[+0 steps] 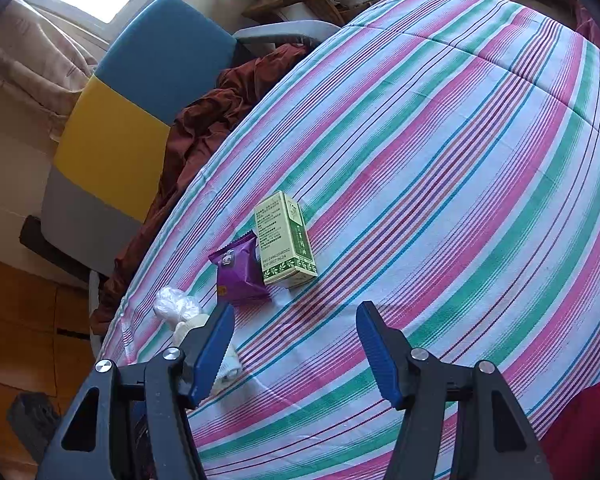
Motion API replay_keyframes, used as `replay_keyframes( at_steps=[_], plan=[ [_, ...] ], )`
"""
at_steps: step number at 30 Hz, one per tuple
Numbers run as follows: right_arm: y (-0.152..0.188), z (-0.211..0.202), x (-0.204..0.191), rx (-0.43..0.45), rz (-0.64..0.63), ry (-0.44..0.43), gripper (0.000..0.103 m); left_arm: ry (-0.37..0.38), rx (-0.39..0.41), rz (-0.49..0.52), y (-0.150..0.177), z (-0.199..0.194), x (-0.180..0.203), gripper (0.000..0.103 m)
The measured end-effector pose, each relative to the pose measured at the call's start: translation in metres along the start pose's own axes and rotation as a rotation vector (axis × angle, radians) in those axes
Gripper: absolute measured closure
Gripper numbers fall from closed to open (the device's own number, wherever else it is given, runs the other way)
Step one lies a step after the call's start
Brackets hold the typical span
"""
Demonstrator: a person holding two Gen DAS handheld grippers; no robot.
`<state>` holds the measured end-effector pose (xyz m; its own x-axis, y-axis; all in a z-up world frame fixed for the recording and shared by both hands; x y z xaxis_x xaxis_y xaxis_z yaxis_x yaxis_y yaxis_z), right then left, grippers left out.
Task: Organize objects
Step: 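Grasp the white rolled sock with the left tool while the right tool grasps the clear plastic-wrapped ball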
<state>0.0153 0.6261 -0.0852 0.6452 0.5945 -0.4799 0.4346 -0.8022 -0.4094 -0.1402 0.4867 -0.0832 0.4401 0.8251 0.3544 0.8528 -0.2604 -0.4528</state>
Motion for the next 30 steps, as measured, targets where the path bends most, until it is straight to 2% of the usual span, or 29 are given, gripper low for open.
replay_keyframes(
  at_steps=[4, 7, 9, 10, 11, 13, 21, 25, 27, 30],
  plan=[
    [-0.001, 0.002, -0.001, -0.006, 0.000, -0.011, 0.039, -0.029, -0.021, -0.017, -0.008, 0.027, 0.006, 0.017],
    [-0.001, 0.002, 0.000, -0.010, 0.000, -0.016, 0.039, -0.014, -0.043, -0.014, -0.010, 0.044, 0.014, 0.017],
    [-0.001, 0.003, 0.001, -0.009, 0.003, -0.010, 0.039, -0.054, -0.050, -0.016, -0.008, 0.053, 0.010, 0.026],
    [0.000, 0.003, 0.002, -0.008, 0.006, -0.007, 0.039, -0.048, -0.063, -0.024, -0.004, 0.056, 0.006, 0.037],
    [-0.001, 0.003, 0.002, -0.008, 0.008, -0.005, 0.039, -0.017, -0.038, -0.027, -0.002, 0.052, 0.003, 0.042],
    [-0.001, 0.004, 0.001, -0.006, 0.001, -0.002, 0.039, -0.006, -0.022, -0.020, 0.006, 0.041, -0.002, 0.045],
    [0.002, 0.011, -0.018, -0.027, -0.098, 0.007, 0.039, 0.014, 0.055, -0.041, 0.074, -0.020, -0.051, 0.047],
    [0.006, 0.020, -0.035, -0.056, -0.191, 0.012, 0.039, -0.021, 0.096, 0.087, 0.104, -0.029, -0.050, 0.052],
    [0.009, 0.025, -0.046, -0.076, -0.249, 0.012, 0.039, -0.023, 0.112, 0.111, 0.106, -0.028, -0.048, 0.053],
    [0.018, 0.034, -0.064, -0.114, -0.336, 0.001, 0.039, 0.005, 0.112, 0.089, 0.102, -0.027, -0.051, 0.053]
  ],
)
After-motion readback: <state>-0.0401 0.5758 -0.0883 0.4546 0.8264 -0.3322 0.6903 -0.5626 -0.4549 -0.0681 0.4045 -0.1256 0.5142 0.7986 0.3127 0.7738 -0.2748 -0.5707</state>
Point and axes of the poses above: each gripper's, at about its wrist camera, not at the fingertips, and z roughly the way its jaws point, x to its right, y to its underside, the point moved 5 cm from there along z, roughly the way its jaws point, and after that the axes turned 14 degrees about -z, right-handed, at the moved point
